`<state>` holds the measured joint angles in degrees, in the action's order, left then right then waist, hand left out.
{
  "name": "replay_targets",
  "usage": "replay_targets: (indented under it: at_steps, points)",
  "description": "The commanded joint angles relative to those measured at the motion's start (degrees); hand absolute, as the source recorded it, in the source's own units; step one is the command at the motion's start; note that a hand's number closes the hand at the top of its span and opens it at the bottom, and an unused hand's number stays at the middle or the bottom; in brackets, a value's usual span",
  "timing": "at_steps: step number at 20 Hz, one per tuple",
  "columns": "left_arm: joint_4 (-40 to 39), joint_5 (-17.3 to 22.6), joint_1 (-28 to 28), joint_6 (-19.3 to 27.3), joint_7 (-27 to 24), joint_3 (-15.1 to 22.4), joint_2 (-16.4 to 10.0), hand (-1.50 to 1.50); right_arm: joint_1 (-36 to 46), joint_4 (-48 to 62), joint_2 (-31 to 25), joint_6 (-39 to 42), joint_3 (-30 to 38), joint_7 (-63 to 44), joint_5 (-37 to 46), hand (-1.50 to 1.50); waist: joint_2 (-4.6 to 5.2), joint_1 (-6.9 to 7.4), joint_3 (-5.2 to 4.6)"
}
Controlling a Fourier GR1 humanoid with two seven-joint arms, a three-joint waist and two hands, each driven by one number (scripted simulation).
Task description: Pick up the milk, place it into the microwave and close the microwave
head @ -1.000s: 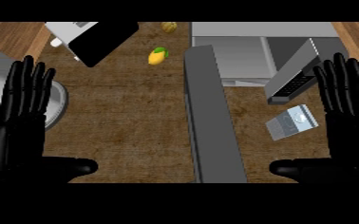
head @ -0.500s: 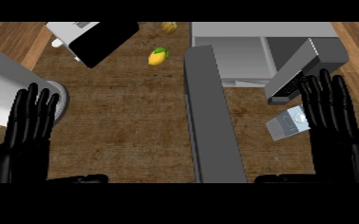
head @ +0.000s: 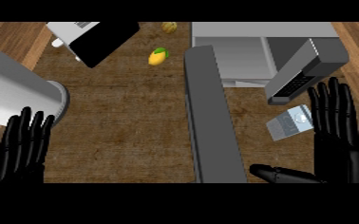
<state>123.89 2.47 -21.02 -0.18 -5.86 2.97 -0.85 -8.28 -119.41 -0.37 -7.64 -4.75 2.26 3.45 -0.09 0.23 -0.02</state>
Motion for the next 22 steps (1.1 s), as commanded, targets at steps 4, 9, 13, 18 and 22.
replay_targets:
  at_steps: [4,9,13,18,22]
  points:
    - [2.2,-0.8,-8.3,-1.3,-3.9,2.5,0.4,-1.50,5.3,9.3,0.4,-6.7,2.1,4.2,5.1,-1.50,0.07,0.39,0.03]
    - [0.2,0.0,-14.2,-4.4,-12.4,1.5,-0.1,-1.50,3.3,10.5,-1.6,-5.2,6.4,6.2,2.4,-1.50,0.01,0.28,0.02]
    - [5.3,2.6,-15.9,-4.6,-8.3,1.3,-1.1,-1.50,1.2,12.6,-0.4,-5.7,6.4,8.8,0.9,-1.50,0.00,0.14,0.03]
    - [1.4,-0.9,-15.3,-4.0,-11.4,3.8,0.5,-1.50,-0.6,21.0,-0.9,-5.0,9.7,18.6,0.3,-1.50,0.03,-0.02,0.04]
    - [5.4,-2.1,-15.7,-1.7,-7.9,6.6,0.8,-1.50,5.3,27.8,-2.7,-7.3,13.6,17.9,0.9,-1.50,0.06,0.15,0.04]
